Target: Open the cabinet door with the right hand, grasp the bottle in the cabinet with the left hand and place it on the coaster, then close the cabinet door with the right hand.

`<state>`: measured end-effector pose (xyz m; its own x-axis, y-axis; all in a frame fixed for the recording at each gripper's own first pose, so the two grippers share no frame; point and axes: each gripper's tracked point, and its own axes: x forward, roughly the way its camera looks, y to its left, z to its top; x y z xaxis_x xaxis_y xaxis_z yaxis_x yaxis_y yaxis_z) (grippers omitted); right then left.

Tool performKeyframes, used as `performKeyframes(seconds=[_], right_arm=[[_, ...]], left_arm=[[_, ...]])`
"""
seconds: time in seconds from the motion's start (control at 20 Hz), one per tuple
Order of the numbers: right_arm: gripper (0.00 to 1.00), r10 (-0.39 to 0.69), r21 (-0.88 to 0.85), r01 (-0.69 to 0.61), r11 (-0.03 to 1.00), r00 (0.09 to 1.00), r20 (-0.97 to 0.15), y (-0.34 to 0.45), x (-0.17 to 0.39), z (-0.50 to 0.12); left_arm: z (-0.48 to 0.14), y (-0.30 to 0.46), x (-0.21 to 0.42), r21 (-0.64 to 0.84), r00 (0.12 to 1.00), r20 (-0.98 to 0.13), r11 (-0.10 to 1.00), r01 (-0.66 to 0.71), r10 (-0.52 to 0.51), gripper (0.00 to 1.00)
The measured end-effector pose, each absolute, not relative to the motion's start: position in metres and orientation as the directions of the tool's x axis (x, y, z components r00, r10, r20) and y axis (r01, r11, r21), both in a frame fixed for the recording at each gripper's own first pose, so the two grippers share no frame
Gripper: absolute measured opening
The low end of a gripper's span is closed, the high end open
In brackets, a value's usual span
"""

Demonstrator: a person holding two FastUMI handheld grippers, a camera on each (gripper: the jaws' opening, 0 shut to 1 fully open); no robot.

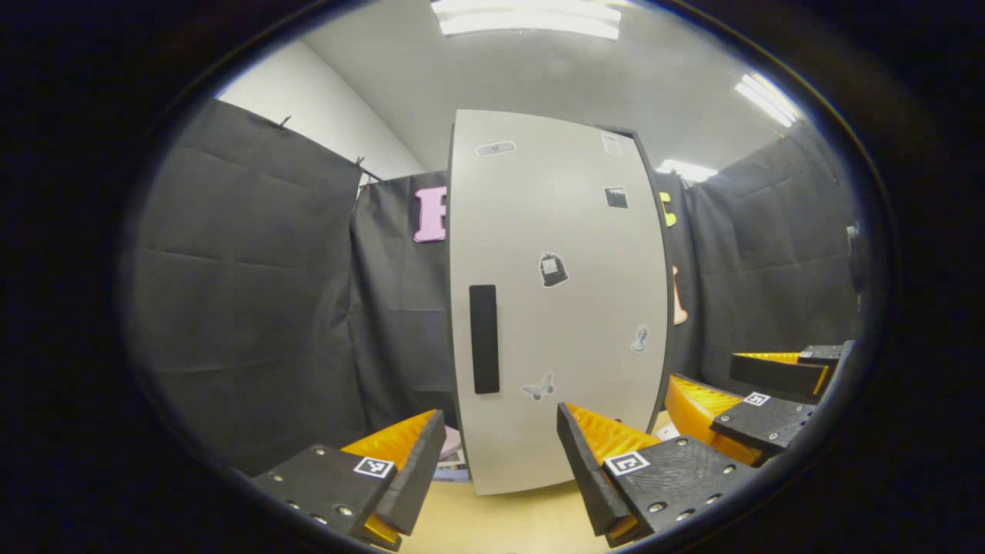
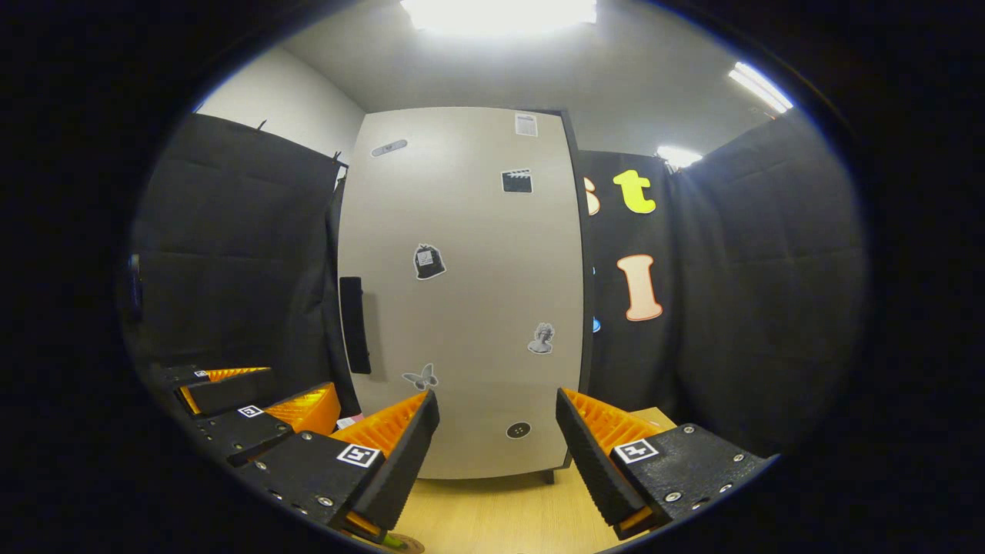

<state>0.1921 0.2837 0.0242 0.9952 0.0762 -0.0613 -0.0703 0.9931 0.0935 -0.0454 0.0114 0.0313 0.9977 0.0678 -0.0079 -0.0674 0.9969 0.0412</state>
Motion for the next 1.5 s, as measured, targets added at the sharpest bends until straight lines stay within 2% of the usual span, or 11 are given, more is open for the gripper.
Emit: performKeyframes(seconds=[0.05,0.1,0.15,0.2,0.35,0.4,0.45,0.55,0.95,1.5], right_arm=[[0.95,0.062,0.069,-0.058,0.996,0.996,-0.059,0.281,0.193,0.027],[0.94,0.046,0.038,-0.045,0.998,0.998,-0.049,0.277,0.194,0.031],[0.95,0.040,0.023,-0.039,0.999,0.998,-0.044,0.276,0.196,0.034],[0.95,0.043,0.029,-0.042,0.999,0.998,-0.045,0.277,0.198,0.032],[0.95,0.043,0.030,-0.041,0.999,0.998,-0.050,0.276,0.204,0.030],[0.95,0.039,0.018,-0.038,0.999,0.998,-0.051,0.275,0.207,0.029],[0.92,0.037,0.014,-0.036,0.999,0.998,-0.051,0.273,0.209,0.028],[0.95,0.032,0.027,-0.031,0.999,0.998,-0.051,0.272,0.216,0.025],[0.95,0.031,0.018,-0.030,0.999,0.998,-0.049,0.271,0.249,0.020],[0.95,0.026,0.033,-0.024,0.999,0.996,-0.086,0.271,0.272,0.013]], left_arm=[[0.031,0.014,-0.044,0.035,0.997,-0.007,0.997,-0.071,0.071,0.83],[0.032,0.016,-0.042,0.025,0.997,-0.004,0.997,-0.073,0.073,0.83],[0.034,0.016,-0.040,0.023,0.997,-0.003,0.997,-0.071,0.071,0.89],[0.034,0.016,-0.039,0.032,0.998,-0.004,0.997,-0.069,0.069,0.83],[0.034,0.010,-0.036,0.045,0.999,-0.003,0.998,-0.049,0.049,0.83],[0.034,0.009,-0.034,0.047,0.999,-0.001,0.998,-0.044,0.044,0.89],[0.034,0.009,-0.031,0.049,0.999,-0.001,0.998,-0.040,0.040,0.83],[0.032,0.011,-0.024,0.044,0.999,-0.006,0.998,-0.043,0.043,0.83],[0.027,0.025,0.009,0.030,0.998,0.006,0.998,-0.061,0.060,0.83],[0.014,0.008,0.037,-0.003,0.999,-0.033,1.000,0.025,-0.025,0.83]])
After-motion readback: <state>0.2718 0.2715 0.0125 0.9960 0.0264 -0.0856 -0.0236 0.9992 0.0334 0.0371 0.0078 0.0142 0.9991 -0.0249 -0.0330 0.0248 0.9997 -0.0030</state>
